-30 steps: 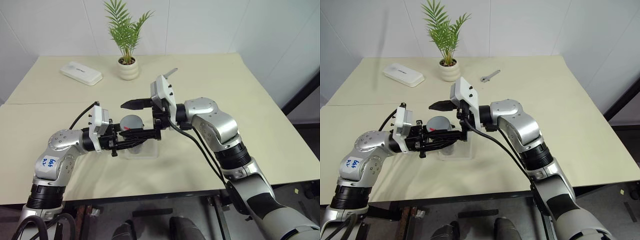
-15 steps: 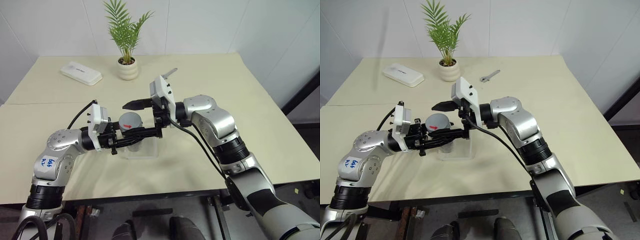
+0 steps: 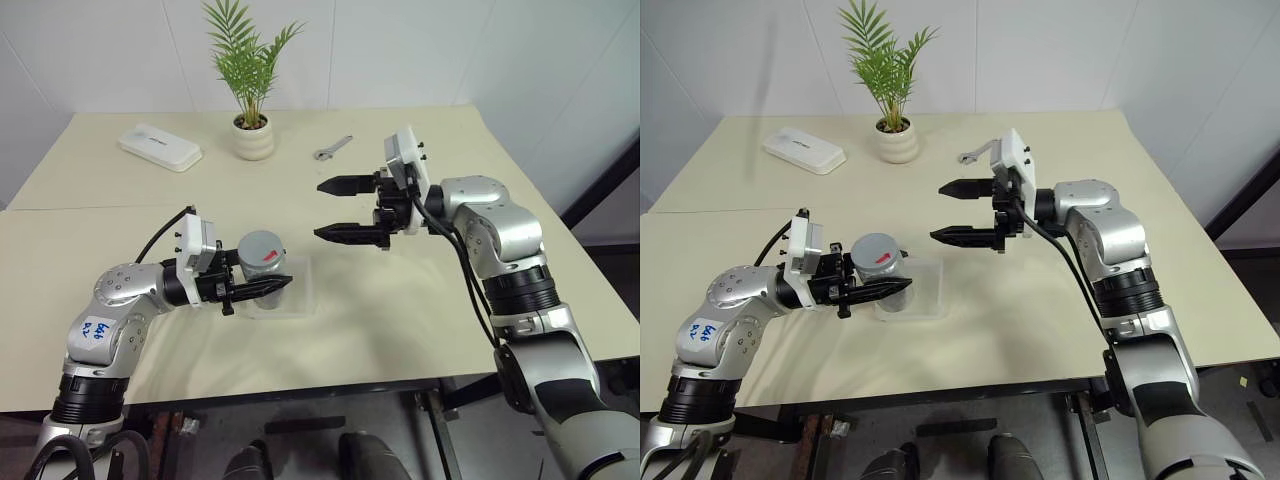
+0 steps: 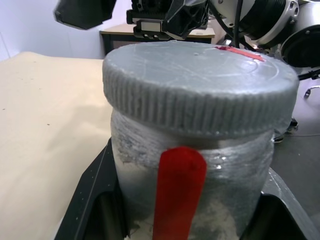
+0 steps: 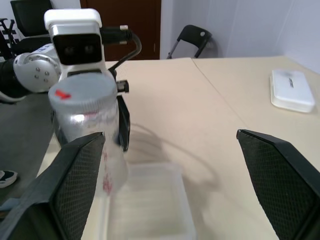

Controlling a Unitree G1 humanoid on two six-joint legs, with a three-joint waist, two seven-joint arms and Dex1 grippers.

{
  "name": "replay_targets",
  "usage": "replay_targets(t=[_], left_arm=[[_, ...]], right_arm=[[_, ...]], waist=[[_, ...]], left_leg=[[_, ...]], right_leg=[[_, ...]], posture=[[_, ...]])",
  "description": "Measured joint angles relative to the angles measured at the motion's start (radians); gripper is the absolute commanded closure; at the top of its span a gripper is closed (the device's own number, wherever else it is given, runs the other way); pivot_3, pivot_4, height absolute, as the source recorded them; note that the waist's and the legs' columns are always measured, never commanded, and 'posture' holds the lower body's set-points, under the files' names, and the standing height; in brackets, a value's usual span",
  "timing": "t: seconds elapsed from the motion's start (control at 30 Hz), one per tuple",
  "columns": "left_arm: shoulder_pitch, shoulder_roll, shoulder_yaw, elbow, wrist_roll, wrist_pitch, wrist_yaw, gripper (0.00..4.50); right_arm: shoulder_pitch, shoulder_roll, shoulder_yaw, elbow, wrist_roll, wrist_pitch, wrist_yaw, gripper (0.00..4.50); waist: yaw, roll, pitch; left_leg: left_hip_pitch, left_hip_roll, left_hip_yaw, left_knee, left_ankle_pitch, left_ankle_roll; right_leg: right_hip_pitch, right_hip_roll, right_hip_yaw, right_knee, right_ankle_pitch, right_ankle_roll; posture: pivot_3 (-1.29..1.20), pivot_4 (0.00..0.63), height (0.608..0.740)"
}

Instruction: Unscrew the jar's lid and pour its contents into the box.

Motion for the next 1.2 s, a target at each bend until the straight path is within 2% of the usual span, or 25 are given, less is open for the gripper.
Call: replay_targets(t=[0.13, 0.43, 0.57, 0.8, 1.2], left_arm=[[0.0, 0.0, 0.0, 0.0, 0.0, 0.0, -0.001, 2.54], [0.0, -0.014, -0.002, 0.004, 0.0, 0.0, 0.003, 2.54], [0.0, -0.022, -0.005, 0.004, 0.0, 0.003, 0.007, 2.54], [0.0, -0.028, -0.008, 0.003, 0.0, 0.013, 0.013, 2.54], [0.001, -0.028, -0.001, 0.004, 0.0, 0.015, 0.032, 2.54]], right_arm=[[0.014, 0.008, -0.001, -0.065, 0.039, 0.042, 0.012, 0.06], [0.054, 0.152, 0.061, -0.26, 0.074, 0.126, -0.123, 0.06], [0.054, 0.205, 0.096, -0.256, 0.049, 0.124, -0.179, 0.06], [0.042, 0.233, 0.163, -0.196, -0.038, 0.09, -0.218, 0.06], [0.023, 0.247, 0.163, -0.147, -0.043, 0.079, -0.22, 0.06]], waist=[[0.001, 0.0, 0.0], [0.005, 0.0, 0.0], [0.003, 0.0, 0.0], [0.003, 0.0, 0.0], [0.003, 0.0, 0.0]], left_leg=[[0.0, 0.0, 0.0, 0.0, 0.0, 0.0], [-0.001, 0.0, 0.0, 0.001, 0.0, 0.0], [-0.001, 0.0, 0.0, 0.001, 0.0, 0.0], [-0.001, 0.0, 0.0, 0.001, 0.0, 0.0], [-0.001, 0.0, 0.0, 0.001, 0.0, 0.0]], right_leg=[[0.0, 0.0, 0.0, 0.0, 0.0, 0.0], [-0.001, 0.0, 0.001, 0.001, 0.0, 0.0], [-0.001, 0.0, 0.001, 0.002, 0.0, 0.0], [-0.001, 0.0, 0.001, 0.002, 0.0, 0.0], [-0.001, 0.0, 0.001, 0.002, 0.0, 0.0]], posture=[[0.0, 0.15, 0.74], [0.0, 0.15, 0.74], [0.0, 0.15, 0.74], [0.0, 0.15, 0.74], [0.0, 0.15, 0.74]])
